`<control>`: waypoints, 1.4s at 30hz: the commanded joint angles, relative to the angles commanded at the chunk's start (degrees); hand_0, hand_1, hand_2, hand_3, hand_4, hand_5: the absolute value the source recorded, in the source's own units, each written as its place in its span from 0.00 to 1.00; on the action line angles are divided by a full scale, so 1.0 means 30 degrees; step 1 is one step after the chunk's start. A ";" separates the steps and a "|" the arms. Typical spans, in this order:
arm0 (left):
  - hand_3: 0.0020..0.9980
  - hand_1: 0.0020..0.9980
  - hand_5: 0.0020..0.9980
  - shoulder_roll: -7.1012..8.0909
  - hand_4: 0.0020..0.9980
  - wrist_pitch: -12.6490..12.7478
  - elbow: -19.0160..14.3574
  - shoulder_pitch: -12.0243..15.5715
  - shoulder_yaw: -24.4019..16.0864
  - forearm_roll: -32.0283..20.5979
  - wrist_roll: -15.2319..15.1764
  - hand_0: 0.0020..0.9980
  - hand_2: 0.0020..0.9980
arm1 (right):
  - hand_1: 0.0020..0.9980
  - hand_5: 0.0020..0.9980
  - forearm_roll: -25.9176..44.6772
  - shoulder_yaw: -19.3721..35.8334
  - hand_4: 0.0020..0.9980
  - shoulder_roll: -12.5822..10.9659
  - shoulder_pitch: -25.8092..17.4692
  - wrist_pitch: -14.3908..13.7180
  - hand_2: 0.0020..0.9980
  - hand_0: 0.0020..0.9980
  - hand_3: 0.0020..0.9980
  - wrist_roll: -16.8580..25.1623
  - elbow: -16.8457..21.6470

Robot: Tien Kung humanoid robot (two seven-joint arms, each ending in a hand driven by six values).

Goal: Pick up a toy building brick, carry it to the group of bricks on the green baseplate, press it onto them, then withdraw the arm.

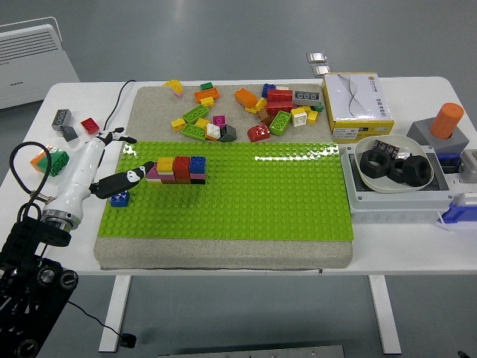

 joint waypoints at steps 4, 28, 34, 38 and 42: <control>0.70 0.77 0.03 0.0545 0.65 -0.0778 0.0183 0.0765 -0.1122 0.1065 -0.0180 0.82 0.79 | 0.62 0.97 0.0351 -0.0787 0.83 -0.0014 -0.0026 -0.0156 0.64 0.52 0.78 -0.0245 0.0000; 0.81 1.00 0.00 0.6438 0.66 -0.6960 0.1418 -0.4152 0.5075 -0.1589 0.5043 0.99 1.00 | 0.62 0.97 0.0000 0.1034 0.83 -0.0686 0.0520 -0.0128 0.64 0.52 0.78 -0.0238 0.0000; 0.79 1.00 0.01 0.8093 0.69 -0.8342 0.1619 -0.6155 0.6753 -0.4720 0.5154 1.00 1.00 | 0.61 0.97 0.0000 0.1106 0.83 -0.0740 0.0656 -0.0124 0.64 0.52 0.78 -0.0232 0.0000; 0.79 1.00 0.03 0.8384 0.70 -0.8924 0.2643 -0.7133 0.7754 -0.6839 0.4940 1.00 1.00 | 0.62 0.97 0.0000 0.1131 0.83 -0.0711 0.0740 -0.0105 0.65 0.52 0.78 -0.0222 0.0000; 0.79 1.00 0.04 0.8393 0.71 -0.9215 0.3463 -0.7692 0.8479 -0.8661 0.4615 1.00 1.00 | 0.61 0.97 0.0000 0.1155 0.83 -0.0658 0.0750 -0.0085 0.66 0.52 0.78 -0.0231 0.0000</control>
